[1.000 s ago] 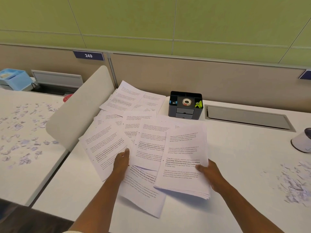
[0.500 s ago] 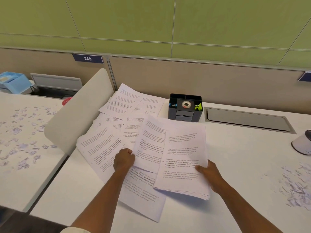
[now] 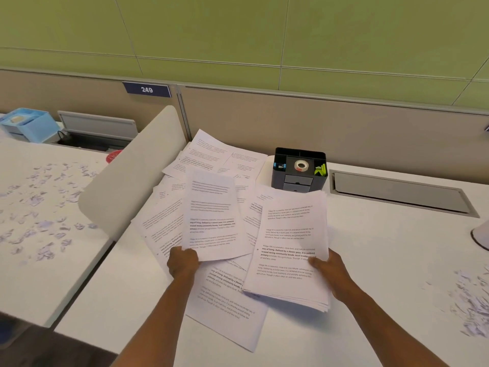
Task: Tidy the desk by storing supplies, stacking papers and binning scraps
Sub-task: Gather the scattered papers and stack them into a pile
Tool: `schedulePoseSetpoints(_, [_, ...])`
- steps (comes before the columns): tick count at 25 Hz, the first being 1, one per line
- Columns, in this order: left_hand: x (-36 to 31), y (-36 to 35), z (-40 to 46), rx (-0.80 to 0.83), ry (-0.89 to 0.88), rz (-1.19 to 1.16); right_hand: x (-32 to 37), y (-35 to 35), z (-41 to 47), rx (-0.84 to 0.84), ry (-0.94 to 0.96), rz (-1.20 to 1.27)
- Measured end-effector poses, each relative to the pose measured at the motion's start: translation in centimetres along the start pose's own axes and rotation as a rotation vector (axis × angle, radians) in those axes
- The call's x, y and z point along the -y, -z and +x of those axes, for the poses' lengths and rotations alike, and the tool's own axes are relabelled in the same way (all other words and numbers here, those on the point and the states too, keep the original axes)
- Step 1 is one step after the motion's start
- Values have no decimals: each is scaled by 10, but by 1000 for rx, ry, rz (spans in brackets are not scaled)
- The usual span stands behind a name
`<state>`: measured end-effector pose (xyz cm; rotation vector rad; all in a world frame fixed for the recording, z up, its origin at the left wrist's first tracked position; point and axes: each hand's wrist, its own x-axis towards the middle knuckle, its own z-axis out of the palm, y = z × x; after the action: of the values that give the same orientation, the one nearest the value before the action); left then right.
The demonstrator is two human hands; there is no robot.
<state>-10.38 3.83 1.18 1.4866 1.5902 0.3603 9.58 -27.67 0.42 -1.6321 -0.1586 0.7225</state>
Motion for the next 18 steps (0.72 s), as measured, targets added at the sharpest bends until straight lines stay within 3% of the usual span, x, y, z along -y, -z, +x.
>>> schedulePoseSetpoints(5, [9,14,2,-35,84,-17,10,-30,13,47,30,-34])
schedulePoseSetpoints(11, [20,24,-3,-237,67,286,26,-67,27,103,41,-76])
schedulePoseSetpoints(18, [2,22,25,-132,72,556,29,-78,32,118,5,-120])
